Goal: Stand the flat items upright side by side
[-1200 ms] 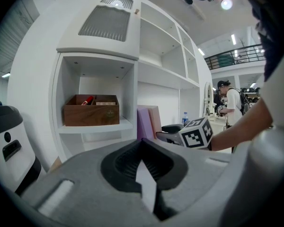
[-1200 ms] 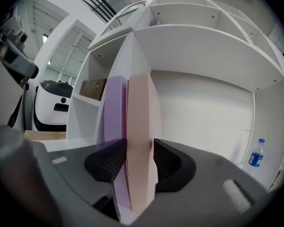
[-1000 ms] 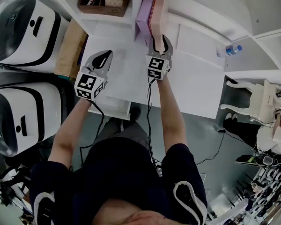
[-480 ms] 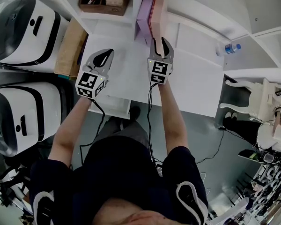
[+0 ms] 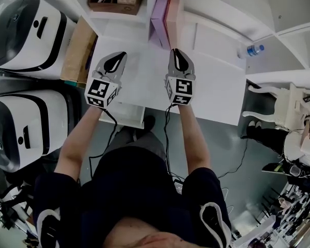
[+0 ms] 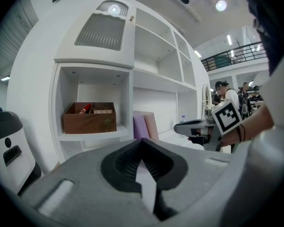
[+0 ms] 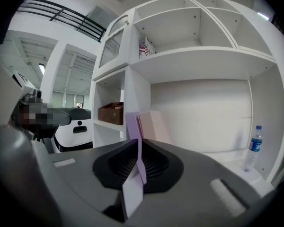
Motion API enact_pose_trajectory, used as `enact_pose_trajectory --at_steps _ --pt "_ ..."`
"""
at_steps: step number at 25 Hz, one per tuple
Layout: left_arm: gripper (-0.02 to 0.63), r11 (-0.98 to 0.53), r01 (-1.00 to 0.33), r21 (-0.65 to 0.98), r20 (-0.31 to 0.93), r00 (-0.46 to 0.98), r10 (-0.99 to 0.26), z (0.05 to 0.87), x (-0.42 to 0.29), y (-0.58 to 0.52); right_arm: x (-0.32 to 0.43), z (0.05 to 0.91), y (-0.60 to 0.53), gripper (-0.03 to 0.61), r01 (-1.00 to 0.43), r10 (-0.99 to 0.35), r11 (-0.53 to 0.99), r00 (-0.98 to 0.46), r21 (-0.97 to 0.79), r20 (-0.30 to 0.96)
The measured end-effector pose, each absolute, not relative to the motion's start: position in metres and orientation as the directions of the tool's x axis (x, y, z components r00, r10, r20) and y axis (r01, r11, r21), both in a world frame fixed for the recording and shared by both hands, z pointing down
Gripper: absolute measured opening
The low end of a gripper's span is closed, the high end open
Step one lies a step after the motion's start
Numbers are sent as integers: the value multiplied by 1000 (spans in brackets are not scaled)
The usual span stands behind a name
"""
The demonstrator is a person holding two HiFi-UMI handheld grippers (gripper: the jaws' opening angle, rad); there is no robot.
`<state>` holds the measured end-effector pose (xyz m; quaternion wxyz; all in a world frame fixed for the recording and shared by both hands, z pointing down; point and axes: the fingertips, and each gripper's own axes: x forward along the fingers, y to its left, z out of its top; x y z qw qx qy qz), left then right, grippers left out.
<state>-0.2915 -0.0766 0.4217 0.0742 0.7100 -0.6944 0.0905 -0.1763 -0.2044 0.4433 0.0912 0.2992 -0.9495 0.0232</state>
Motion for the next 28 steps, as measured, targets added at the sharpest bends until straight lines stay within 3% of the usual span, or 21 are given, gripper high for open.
enact_pose_trajectory --at_steps 2,28 --pt "0 -16 -999 -34 219 9 -976 416 -290 -72 -169 434 -194 0 -569 -561 823 -808 12 179" --pt "0 30 -980 -195 117 -54 -992 349 -249 9 -52 373 -86 0 -627 -611 779 -758 4 229"
